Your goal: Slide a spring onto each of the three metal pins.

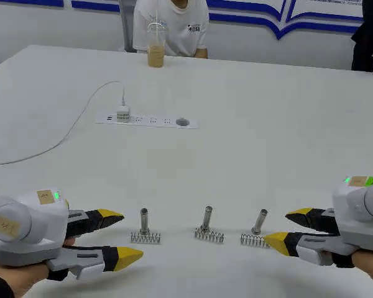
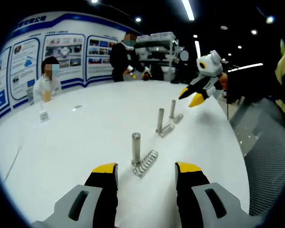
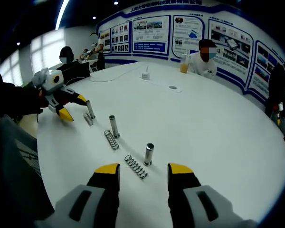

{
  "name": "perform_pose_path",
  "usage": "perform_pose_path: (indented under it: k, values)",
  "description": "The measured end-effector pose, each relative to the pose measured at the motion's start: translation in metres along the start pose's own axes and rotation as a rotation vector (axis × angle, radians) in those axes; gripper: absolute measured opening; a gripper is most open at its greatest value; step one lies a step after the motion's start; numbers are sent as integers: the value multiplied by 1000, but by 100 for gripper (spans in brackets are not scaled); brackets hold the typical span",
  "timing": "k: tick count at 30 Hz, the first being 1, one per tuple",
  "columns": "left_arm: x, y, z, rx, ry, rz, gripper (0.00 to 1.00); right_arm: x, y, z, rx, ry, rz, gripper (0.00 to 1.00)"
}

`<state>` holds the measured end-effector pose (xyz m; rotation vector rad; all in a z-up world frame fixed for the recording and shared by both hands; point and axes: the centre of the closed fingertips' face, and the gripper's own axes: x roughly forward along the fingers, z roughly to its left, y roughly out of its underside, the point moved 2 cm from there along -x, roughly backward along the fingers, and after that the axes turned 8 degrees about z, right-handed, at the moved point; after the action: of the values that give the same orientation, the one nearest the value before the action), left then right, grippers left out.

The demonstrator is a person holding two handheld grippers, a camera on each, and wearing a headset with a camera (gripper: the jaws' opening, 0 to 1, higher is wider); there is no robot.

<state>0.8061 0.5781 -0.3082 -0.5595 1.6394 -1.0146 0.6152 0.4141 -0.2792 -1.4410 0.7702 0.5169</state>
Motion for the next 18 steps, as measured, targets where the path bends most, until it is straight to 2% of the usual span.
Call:
perform_pose_path:
  k: [18]
  values:
    - [13,2,-4,42,42,27,38,-1,2,1,-5,-2,-1,42]
